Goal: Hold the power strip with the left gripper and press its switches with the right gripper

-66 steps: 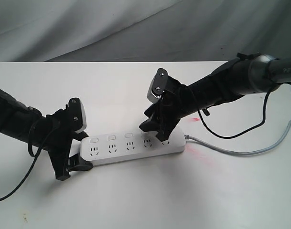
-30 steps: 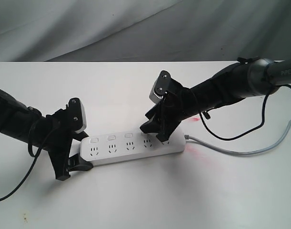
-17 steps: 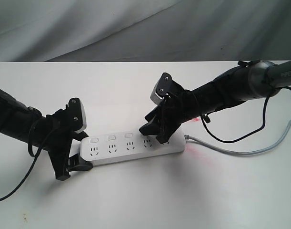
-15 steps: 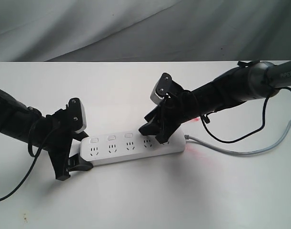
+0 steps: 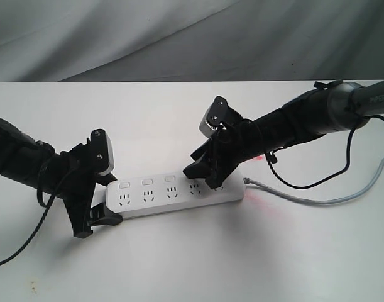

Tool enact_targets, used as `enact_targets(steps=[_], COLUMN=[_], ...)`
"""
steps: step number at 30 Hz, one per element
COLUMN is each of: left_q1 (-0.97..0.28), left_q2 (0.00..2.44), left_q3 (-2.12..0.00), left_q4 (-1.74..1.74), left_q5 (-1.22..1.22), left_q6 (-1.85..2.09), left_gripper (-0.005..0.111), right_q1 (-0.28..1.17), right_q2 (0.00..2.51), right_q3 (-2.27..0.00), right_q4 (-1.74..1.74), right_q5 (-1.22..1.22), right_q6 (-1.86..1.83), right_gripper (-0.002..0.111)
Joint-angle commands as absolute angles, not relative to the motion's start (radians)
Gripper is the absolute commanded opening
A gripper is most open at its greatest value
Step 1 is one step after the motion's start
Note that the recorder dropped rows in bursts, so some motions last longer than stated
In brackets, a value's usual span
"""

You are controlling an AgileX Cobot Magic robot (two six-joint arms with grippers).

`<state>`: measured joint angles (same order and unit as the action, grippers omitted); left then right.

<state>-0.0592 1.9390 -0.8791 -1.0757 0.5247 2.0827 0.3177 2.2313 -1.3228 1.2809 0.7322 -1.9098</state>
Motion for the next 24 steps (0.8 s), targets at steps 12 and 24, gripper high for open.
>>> enact_targets(steps=[12,24], left_q1=[-0.058,-0.058], left_q2=[1.945,1.945], left_q3=[-0.879,-0.879], left_q4=[-1.063,-1.063], left_q5=[0.494,0.494], left_q6=[2.094,2.094], left_gripper=[0.046,0.046], right_q1=[0.300,0.300], right_q2=[2.296,2.269], right_q3=[-1.300,-1.300], right_q4=[1.185,1.221], right_q5=[0.644,0.667], right_q6=[-1.934,-1.936], right_gripper=[0.046,0.046])
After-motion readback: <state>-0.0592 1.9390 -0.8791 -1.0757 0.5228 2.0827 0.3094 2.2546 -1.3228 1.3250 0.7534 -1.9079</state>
